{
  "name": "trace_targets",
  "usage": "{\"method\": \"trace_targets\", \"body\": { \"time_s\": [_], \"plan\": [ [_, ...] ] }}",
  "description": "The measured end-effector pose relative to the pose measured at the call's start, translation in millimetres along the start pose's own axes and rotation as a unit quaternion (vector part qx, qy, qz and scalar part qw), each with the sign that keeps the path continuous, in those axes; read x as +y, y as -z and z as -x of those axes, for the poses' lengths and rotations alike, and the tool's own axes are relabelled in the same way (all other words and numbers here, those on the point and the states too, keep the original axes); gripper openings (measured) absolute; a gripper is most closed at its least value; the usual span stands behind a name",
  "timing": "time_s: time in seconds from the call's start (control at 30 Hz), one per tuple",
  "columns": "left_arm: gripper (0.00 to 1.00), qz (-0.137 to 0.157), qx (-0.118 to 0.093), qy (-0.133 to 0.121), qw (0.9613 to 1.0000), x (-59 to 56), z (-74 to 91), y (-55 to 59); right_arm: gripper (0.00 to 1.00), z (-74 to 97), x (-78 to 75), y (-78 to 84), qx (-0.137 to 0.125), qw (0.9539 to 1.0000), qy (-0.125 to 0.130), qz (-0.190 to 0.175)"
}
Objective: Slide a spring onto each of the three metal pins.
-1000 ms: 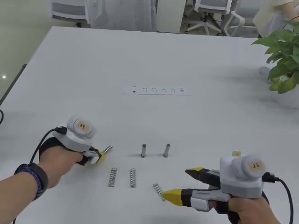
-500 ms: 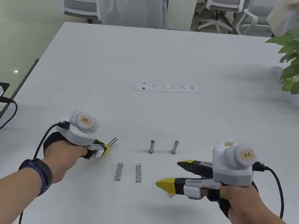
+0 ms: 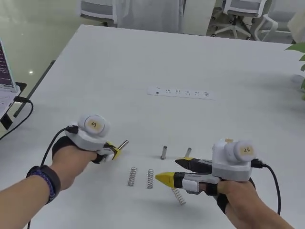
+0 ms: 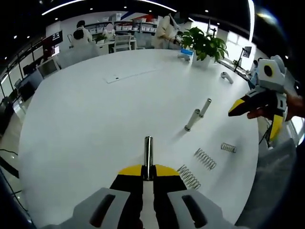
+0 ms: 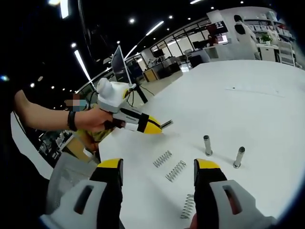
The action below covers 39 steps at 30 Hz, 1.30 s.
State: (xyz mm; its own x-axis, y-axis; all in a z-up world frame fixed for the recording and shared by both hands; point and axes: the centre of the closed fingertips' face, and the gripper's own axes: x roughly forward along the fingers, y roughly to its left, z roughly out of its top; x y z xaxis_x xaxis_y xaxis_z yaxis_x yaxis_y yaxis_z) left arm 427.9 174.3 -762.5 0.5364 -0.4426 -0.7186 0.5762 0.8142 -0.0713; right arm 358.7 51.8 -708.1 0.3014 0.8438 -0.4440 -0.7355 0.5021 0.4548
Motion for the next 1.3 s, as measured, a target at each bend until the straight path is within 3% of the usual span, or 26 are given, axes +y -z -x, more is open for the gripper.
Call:
{"method": "trace_targets", "body": {
  "time_s": [0.43, 0.77, 1.3],
  "plan": [
    [0.0, 0.0, -0.017, 0.0, 0.9999, -11.3, 8.3, 2.9, 0.52, -25.1, 2.5, -8.5, -0.005, 0.9997, -0.02, -0.013],
    [0.0, -0.004, -0.045, 0.001, 0.999, -22.6, 20.5, -11.6, 0.47, -43.5, 5.6, -18.5, -0.022, 0.9984, -0.037, -0.037],
    [0.0, -0.009, -0.067, 0.01, 0.9976, -48.6, 33.0, -21.2, 0.39, -65.1, 7.4, -34.7, -0.045, 0.9948, -0.062, -0.067]
  ]
}}
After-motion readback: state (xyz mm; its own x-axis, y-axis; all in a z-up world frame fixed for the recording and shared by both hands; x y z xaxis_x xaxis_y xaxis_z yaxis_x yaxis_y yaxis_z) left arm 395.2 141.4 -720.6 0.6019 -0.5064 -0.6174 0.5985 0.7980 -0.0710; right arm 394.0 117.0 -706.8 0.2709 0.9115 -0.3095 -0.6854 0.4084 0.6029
